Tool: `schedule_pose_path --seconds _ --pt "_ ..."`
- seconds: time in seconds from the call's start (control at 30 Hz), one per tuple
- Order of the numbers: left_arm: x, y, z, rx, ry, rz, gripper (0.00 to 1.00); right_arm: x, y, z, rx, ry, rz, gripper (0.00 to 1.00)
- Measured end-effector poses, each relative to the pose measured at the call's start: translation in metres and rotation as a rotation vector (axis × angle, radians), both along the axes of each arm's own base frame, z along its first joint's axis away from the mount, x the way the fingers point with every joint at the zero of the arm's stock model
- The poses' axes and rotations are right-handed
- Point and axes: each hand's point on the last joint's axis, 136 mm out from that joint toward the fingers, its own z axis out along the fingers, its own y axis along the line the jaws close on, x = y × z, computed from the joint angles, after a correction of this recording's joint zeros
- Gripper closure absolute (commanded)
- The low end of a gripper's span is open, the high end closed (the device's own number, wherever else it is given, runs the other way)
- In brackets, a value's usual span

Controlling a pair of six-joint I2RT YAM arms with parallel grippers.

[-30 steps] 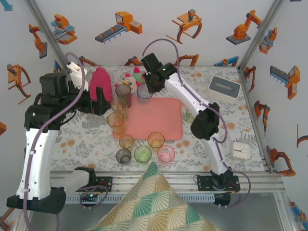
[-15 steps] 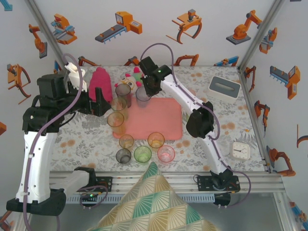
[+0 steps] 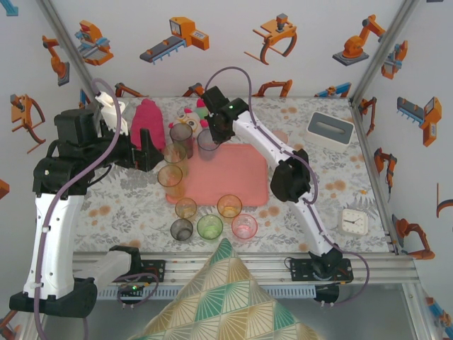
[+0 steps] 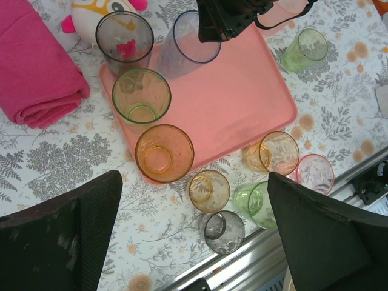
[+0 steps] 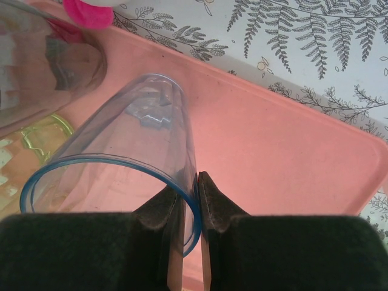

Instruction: Place the glasses into the tray

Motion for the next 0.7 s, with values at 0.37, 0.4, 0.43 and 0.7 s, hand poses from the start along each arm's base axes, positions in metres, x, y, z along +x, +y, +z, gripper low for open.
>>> schedule_pose_path --seconds 0.37,0.4,0.43,0.7 --pt "0.001 0.001 0.001 -0.008 0.000 0.005 0.03 0.004 0.008 0.011 0.044 -0.026 0.010 0.74" --pt "0.001 0.001 0.001 -0.009 -0.002 0.005 0.03 0.005 0.009 0.012 0.048 -0.028 0.010 0.73" --pt "0.001 0.000 0.002 -0.011 -0.004 0.003 0.03 0.005 0.009 0.013 0.051 -0.029 0.009 0.72" --pt "0.002 0.000 0.003 -0.021 -0.006 0.002 0.03 0.006 0.013 0.018 0.072 -0.036 0.012 0.58"
